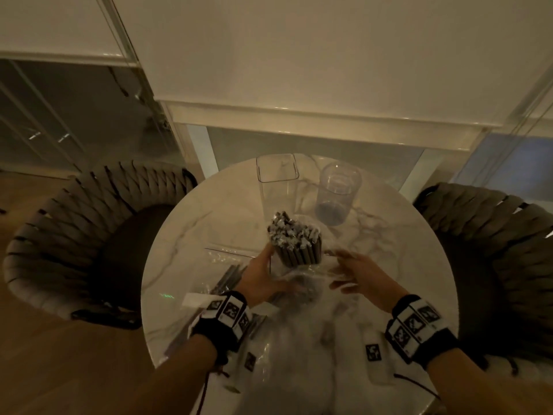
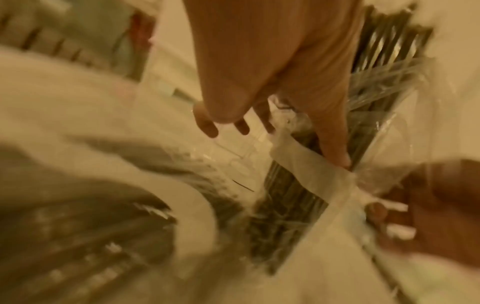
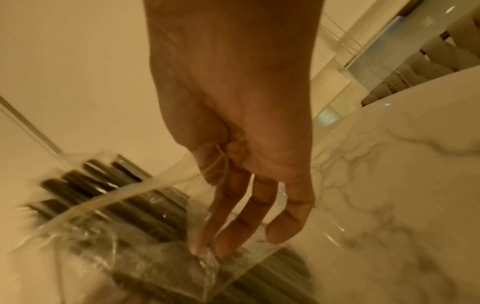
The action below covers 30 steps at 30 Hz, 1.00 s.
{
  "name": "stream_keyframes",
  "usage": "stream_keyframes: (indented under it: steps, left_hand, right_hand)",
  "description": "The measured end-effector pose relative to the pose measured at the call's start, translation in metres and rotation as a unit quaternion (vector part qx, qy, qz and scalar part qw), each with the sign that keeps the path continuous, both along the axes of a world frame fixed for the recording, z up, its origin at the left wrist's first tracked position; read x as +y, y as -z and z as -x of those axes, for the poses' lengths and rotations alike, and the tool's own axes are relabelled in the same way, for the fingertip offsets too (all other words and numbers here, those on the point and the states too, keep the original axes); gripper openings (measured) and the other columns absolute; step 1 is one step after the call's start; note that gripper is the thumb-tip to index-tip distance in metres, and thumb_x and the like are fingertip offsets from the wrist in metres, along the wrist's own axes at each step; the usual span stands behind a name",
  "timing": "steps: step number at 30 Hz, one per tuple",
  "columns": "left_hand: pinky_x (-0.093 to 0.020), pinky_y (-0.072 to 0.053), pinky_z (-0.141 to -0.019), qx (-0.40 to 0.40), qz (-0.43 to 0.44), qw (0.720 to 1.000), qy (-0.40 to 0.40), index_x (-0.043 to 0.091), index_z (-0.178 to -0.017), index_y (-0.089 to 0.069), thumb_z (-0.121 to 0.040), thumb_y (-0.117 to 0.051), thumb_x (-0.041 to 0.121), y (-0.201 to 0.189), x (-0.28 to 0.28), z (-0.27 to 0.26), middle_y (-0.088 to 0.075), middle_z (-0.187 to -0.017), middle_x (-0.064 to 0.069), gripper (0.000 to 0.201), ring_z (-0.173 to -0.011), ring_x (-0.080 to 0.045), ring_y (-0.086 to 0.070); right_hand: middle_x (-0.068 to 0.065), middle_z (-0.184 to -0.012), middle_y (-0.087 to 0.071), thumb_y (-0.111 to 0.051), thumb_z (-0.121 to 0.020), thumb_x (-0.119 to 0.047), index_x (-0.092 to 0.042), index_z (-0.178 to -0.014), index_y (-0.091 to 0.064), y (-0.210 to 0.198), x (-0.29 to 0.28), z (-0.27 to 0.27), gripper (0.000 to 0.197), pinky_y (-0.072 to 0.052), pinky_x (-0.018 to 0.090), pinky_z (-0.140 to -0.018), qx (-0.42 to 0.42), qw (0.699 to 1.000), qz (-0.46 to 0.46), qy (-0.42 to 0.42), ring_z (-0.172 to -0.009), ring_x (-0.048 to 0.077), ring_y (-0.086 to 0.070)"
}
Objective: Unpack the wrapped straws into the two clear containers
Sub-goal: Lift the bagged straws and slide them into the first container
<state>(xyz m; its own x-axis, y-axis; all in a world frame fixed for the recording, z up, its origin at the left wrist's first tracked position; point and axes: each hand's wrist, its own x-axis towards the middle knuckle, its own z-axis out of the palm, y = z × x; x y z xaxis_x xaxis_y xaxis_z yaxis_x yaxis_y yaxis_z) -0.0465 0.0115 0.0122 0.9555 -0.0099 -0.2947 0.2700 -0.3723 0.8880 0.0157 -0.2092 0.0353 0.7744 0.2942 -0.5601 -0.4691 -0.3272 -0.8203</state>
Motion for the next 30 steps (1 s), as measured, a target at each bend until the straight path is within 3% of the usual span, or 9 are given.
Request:
stream_keyframes:
  steps: [6,10,16,19,21,23,26,28,30]
  left_hand:
    - [-0.04,-0.059,-0.079,-0.038,0.266,0.952,-0.144,0.014,-0.112,-0.057,-0.076,-0.071,0.004,-0.037,0.005,-0.028,-0.069,-0.104,-0.009,0.04,-0.094,-0.026,-0.068]
    - [-0.039,-0.061,-0.071,-0.046,0.388,0.907,-0.157,0.009,-0.123,-0.053,-0.078,-0.066,0.009,-0.077,0.0,-0.052,-0.068,-0.114,-0.015,0.046,-0.096,-0.027,-0.069]
    - [-0.039,-0.059,-0.079,-0.15,0.299,0.925,-0.178,0.027,-0.139,-0.031,-0.099,-0.043,0.018,-0.11,0.018,-0.076,-0.073,-0.096,-0.004,0.042,-0.088,-0.02,-0.071]
    - [-0.039,-0.05,-0.096,-0.265,-0.026,0.961,-0.079,0.04,-0.143,-0.016,-0.086,-0.063,0.004,-0.111,0.04,-0.086,-0.042,-0.129,-0.005,0.081,-0.113,-0.02,-0.053]
    - [-0.046,-0.032,-0.107,-0.324,-0.303,0.896,0.011,0.043,-0.142,-0.006,-0.068,-0.081,0.029,-0.11,0.044,-0.101,-0.016,-0.141,0.0,0.106,-0.128,-0.025,-0.029]
    - [-0.05,-0.019,-0.108,-0.356,-0.388,0.848,0.064,0.041,-0.143,-0.004,-0.061,-0.077,0.055,-0.116,0.039,-0.119,-0.003,-0.149,0.001,0.11,-0.137,-0.029,-0.014]
    - [-0.041,-0.024,-0.114,-0.291,-0.281,0.913,0.051,0.028,-0.138,-0.025,-0.072,-0.074,0.035,-0.132,0.042,-0.146,-0.033,-0.147,-0.011,0.083,-0.14,-0.031,-0.025]
    - [-0.017,-0.043,-0.099,-0.242,-0.093,0.965,0.042,0.02,-0.124,-0.051,-0.066,-0.08,0.023,-0.137,0.056,-0.161,-0.061,-0.116,0.002,0.065,-0.122,-0.018,-0.053]
    - [-0.009,-0.049,-0.084,-0.258,-0.006,0.966,0.024,0.028,-0.111,-0.062,-0.058,-0.085,0.034,-0.137,0.07,-0.175,-0.061,-0.103,0.02,0.059,-0.1,0.007,-0.062]
  right_hand:
    - [-0.024,-0.105,-0.065,-0.038,-0.082,-0.072,-0.056,-0.094,-0.066,-0.047,-0.003,-0.011,0.034,-0.04,0.036,-0.089,-0.165,0.98,-0.082,0.071,-0.106,0.01,-0.056]
    - [-0.013,-0.13,-0.052,-0.057,-0.088,-0.042,-0.054,-0.127,-0.04,-0.055,0.023,-0.021,0.044,-0.051,0.049,-0.091,-0.145,0.97,-0.196,0.001,-0.121,0.022,-0.055]
    - [0.011,-0.127,-0.058,-0.072,-0.074,-0.025,-0.033,-0.128,-0.04,-0.076,0.052,-0.051,0.064,-0.057,0.045,-0.083,-0.079,0.949,-0.293,0.086,-0.107,0.03,-0.066]
    - [0.011,-0.123,-0.058,-0.074,-0.073,-0.028,-0.03,-0.132,-0.034,-0.095,0.053,-0.077,0.071,-0.06,0.036,-0.071,-0.078,0.957,-0.269,0.076,-0.099,0.029,-0.069]
    - [0.009,-0.121,-0.055,-0.073,-0.066,-0.035,-0.029,-0.13,-0.028,-0.11,0.059,-0.092,0.079,-0.06,0.031,-0.065,-0.094,0.97,-0.219,0.046,-0.091,0.024,-0.071]
    - [0.006,-0.113,-0.055,-0.068,-0.065,-0.044,-0.03,-0.124,-0.021,-0.121,0.069,-0.109,0.076,-0.057,0.021,-0.055,-0.115,0.981,-0.158,-0.001,-0.076,0.011,-0.072]
    - [0.009,-0.119,-0.058,-0.043,-0.087,-0.057,-0.017,-0.135,-0.034,-0.144,0.079,-0.136,0.063,-0.055,0.012,-0.058,-0.151,0.976,-0.133,-0.085,-0.079,0.003,-0.069]
    - [0.011,-0.124,-0.061,-0.037,-0.077,-0.073,-0.023,-0.132,-0.049,-0.157,0.073,-0.15,0.075,-0.057,0.026,-0.08,-0.151,0.962,-0.149,-0.169,-0.103,0.019,-0.066]
    - [-0.004,-0.114,-0.061,-0.037,-0.058,-0.081,-0.029,-0.13,-0.048,-0.162,0.067,-0.161,0.09,-0.053,0.014,-0.079,-0.189,0.951,-0.102,-0.222,-0.094,-0.003,-0.065]
